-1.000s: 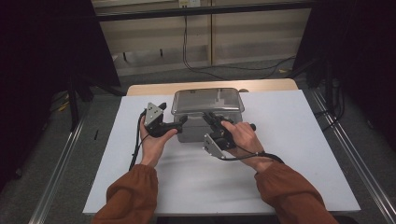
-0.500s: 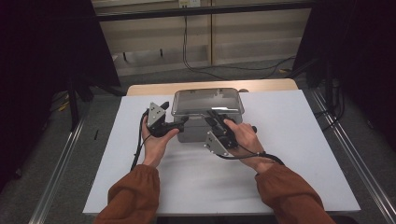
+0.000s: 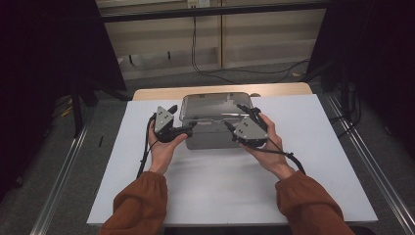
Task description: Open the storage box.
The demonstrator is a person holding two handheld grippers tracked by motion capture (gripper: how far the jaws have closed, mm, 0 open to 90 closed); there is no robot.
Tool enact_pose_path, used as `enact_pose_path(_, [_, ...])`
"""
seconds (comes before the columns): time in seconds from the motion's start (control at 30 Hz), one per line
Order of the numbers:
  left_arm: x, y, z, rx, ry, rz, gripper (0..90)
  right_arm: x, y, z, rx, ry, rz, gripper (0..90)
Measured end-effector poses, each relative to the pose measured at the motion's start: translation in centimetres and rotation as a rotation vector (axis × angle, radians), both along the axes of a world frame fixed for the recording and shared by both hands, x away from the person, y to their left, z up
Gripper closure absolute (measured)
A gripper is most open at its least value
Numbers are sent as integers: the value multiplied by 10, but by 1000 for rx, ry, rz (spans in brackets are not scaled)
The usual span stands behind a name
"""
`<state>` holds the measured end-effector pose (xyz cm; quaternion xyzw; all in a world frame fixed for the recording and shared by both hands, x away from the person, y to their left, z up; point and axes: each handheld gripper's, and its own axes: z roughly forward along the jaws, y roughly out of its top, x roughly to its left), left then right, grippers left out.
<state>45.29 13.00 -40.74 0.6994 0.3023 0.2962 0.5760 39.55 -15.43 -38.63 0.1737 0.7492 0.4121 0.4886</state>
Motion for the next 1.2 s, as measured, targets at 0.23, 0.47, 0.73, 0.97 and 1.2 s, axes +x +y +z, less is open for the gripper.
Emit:
enact_pose_path(0.23, [2, 3, 1, 10, -14, 0, 166, 12, -18, -1, 147, 119, -1, 314])
enact_pose_path(0.47, [4, 5, 2, 16, -22, -4, 191, 22, -28, -5, 261, 219, 43, 279])
enact_pose_path(0.73, [5, 5, 6, 18, -28, -12, 212, 27, -29, -8, 260, 203, 26, 231])
enact_pose_path(0.97, [7, 4, 8, 1, -27, -22, 232, 34, -41, -9, 312, 225, 22, 203])
enact_pose_path(1.2, [10, 3, 10, 6, -26, -27, 251, 39, -52, -7, 363, 209, 23, 329])
